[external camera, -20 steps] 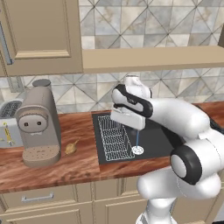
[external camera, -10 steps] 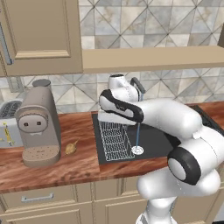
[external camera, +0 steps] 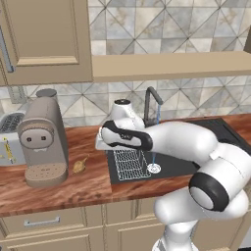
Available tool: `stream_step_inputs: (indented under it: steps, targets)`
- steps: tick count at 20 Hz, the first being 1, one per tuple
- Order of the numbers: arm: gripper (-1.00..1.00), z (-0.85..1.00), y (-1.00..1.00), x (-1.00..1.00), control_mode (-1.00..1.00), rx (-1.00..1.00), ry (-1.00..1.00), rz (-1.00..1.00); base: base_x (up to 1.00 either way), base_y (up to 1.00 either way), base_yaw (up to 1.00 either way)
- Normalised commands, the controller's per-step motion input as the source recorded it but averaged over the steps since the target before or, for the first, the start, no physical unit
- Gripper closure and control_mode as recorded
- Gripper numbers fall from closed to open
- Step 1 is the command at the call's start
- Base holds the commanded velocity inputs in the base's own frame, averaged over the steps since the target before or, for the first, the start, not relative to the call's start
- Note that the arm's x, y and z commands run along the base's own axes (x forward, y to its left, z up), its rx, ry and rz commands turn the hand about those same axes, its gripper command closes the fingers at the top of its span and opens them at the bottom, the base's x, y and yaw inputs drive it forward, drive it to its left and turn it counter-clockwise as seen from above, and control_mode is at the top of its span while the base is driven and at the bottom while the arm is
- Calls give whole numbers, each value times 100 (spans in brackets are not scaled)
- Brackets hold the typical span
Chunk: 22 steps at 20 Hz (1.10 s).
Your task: Turn on the sink faucet. Then move the onion from the counter to the sink. Turn off the sink. Move the vegetable from the sink to the pot next to the stove. Finally move the pot to the front center burner.
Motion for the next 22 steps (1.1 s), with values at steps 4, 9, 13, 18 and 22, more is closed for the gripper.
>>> stream_step_inputs:
  steps: [4, 9, 13, 18, 22]
  targets:
    - [-100, -28, 35, 1, -100, 4, 7, 16, 0, 0, 0]
    - [-100, -14, 56, 21, -100, 5, 7, 9, 0, 0, 0]
    - [-100, -4, 61, 32, -100, 1, 8, 1, 0, 0, 0]
    - [-100, -3, 39, 20, -100, 0, 7, 0, 0, 0, 0]
    - [-100, -12, 32, 8, -100, 0, 7, 0, 0, 0, 0]
